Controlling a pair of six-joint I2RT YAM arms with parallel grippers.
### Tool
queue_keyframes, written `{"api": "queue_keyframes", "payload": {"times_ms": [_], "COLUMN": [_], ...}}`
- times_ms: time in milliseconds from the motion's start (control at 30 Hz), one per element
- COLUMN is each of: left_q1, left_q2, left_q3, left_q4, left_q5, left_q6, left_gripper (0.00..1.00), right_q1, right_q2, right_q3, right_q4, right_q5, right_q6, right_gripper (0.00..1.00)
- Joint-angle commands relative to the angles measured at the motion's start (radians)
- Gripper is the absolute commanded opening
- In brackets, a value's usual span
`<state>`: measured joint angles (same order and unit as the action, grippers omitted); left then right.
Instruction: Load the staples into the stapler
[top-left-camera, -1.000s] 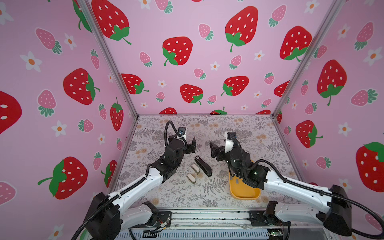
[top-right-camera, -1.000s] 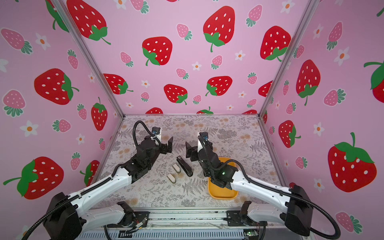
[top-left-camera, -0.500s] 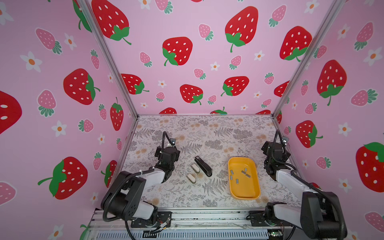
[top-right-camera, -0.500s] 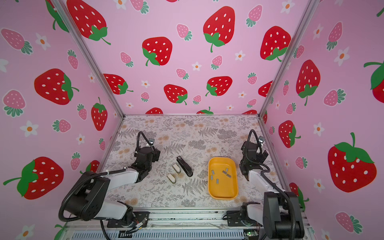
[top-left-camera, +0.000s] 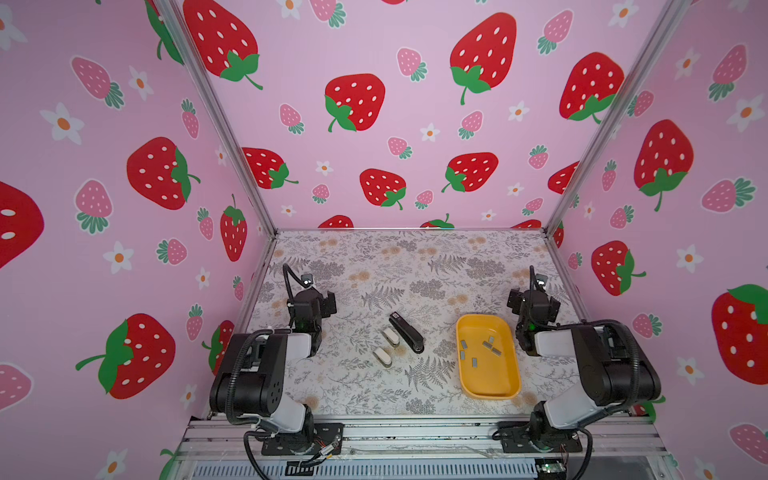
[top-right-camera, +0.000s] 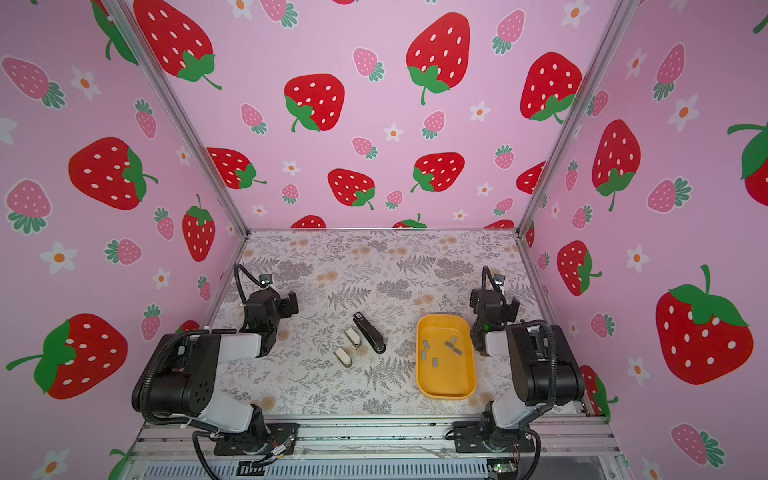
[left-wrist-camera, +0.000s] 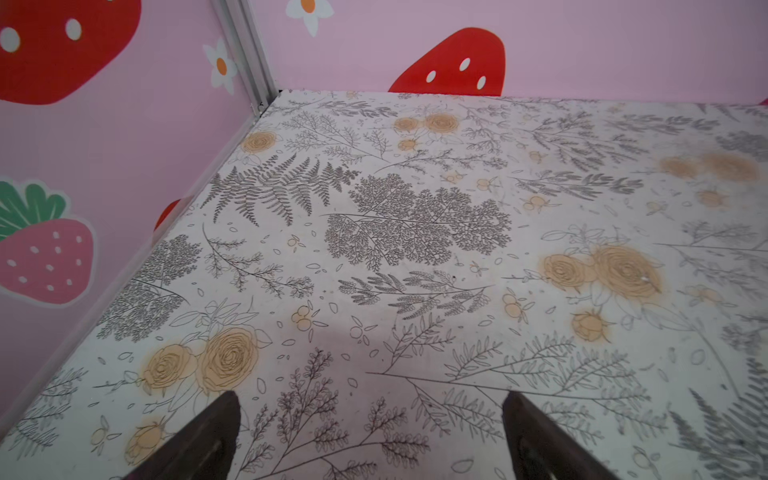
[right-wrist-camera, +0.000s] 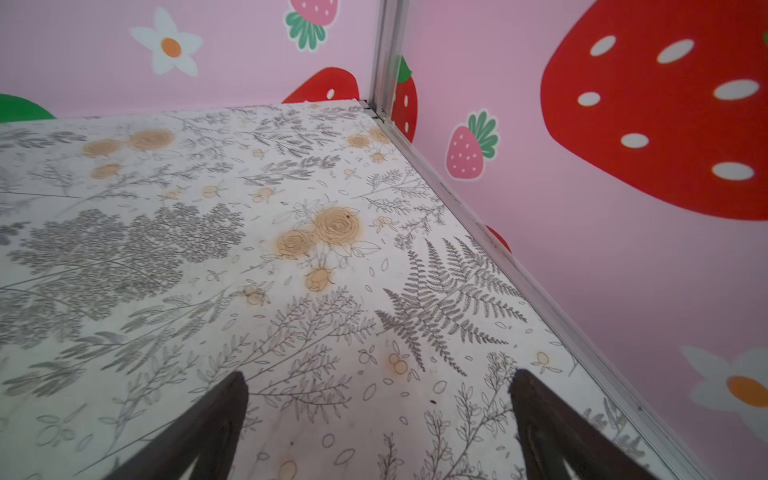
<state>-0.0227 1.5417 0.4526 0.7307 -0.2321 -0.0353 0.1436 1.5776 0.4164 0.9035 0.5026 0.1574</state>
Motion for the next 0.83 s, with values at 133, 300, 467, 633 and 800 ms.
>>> {"api": "queue_keyframes", "payload": {"times_ms": [133,300,467,633,800], "left_q1": [0.000,0.000,0.000,0.001,0.000], "left_q2": [0.003,0.004,0.001,0.002,0.002], "left_q3": [-0.008,-0.008,-0.008,-0.008,-0.008], "left_q4": [0.048,0.047,0.049,0.050,0.047], "left_q5": [0.051,0.050,0.050,0.052,0.053], "left_q6": [-0.021,-0.023,-0.021,-0.021,-0.021], "left_gripper": [0.99,0.99,0.99,0.99,0.99], "right_q1": [0.007,0.005,0.008,0.008,0.013], "right_q2": [-0.043,-0.016,-0.003,-0.004,-0.001], "right_q3": [-0.128,-0.182,-0.172,-0.171,-0.166], "right_q4": [0.281,0.395,0.402,0.394,0.390], "right_q5": [-0.133,-0.179,-0.154,-0.154,-0.150], "right_q6": [-0.094,-0.111,-0.110,-0.110,-0.115], "right_gripper": [0.99,0.99,0.99,0.99,0.99]}}
